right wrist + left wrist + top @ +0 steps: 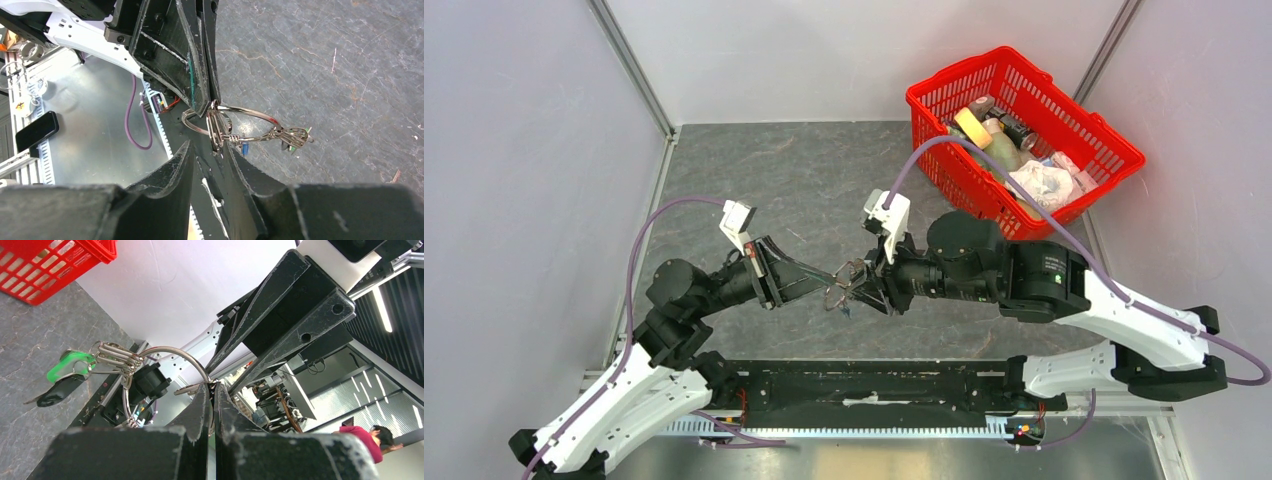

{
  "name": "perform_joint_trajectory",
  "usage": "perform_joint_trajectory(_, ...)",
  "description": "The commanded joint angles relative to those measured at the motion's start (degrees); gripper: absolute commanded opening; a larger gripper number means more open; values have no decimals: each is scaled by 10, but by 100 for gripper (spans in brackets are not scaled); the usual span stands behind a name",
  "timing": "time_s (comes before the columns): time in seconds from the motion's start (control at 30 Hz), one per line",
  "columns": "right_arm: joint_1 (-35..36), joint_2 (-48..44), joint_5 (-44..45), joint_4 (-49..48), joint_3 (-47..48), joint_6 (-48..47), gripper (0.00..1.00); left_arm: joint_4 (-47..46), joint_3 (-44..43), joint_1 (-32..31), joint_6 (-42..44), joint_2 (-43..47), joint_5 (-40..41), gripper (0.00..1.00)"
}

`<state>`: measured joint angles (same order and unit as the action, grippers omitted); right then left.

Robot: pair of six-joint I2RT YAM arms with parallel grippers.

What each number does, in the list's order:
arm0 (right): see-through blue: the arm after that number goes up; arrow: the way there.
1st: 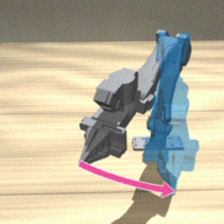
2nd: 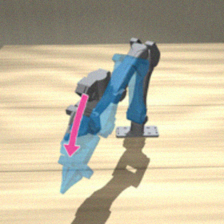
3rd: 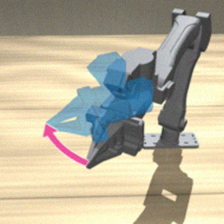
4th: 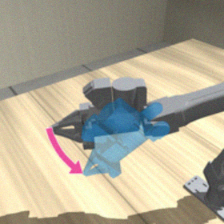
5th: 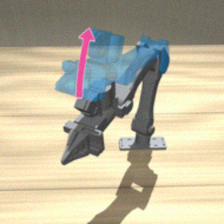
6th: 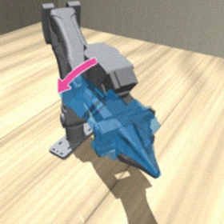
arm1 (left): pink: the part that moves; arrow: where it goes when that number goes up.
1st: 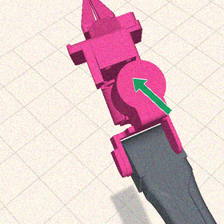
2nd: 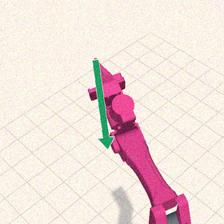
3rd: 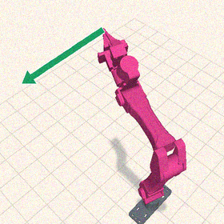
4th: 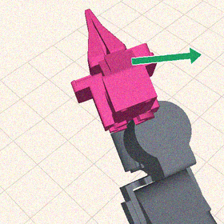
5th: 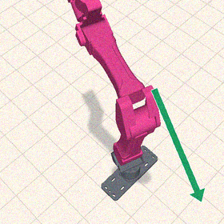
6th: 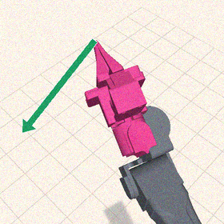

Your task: Put the keys on the keyring

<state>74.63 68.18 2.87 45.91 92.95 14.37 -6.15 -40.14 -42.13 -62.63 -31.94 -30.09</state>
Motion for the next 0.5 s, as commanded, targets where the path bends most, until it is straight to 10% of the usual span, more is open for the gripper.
perform_joint_trajectory(0.0,3,6,7,-15,17,-6,34,-36,-25,0,-24,8,8,2)
perform_joint_trajectory(0.47,3,7,1,-14,21,-5,0,-36,-22,0,-24,12,10,2)
